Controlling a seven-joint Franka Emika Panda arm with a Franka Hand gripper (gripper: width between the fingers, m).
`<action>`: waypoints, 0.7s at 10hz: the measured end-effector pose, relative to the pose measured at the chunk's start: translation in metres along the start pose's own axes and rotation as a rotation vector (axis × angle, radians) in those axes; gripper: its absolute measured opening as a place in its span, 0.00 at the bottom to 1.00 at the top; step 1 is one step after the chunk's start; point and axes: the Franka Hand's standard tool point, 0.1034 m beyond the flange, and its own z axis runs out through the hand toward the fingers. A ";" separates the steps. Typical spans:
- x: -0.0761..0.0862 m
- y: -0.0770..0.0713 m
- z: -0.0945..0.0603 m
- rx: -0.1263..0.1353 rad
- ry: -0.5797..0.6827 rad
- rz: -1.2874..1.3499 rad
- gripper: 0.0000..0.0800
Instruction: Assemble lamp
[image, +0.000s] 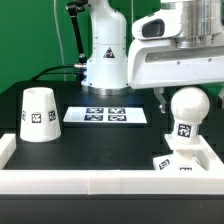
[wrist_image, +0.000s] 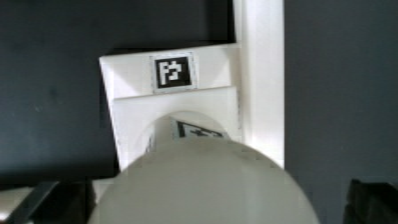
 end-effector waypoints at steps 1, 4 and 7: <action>0.004 0.002 0.000 -0.018 0.030 -0.158 0.87; 0.012 0.011 -0.002 -0.053 0.060 -0.557 0.87; 0.012 0.014 -0.002 -0.074 0.051 -0.771 0.87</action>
Offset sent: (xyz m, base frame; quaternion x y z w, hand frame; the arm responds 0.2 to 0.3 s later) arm 0.0093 -0.0022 0.0015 -0.0089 0.0302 -0.3047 0.9519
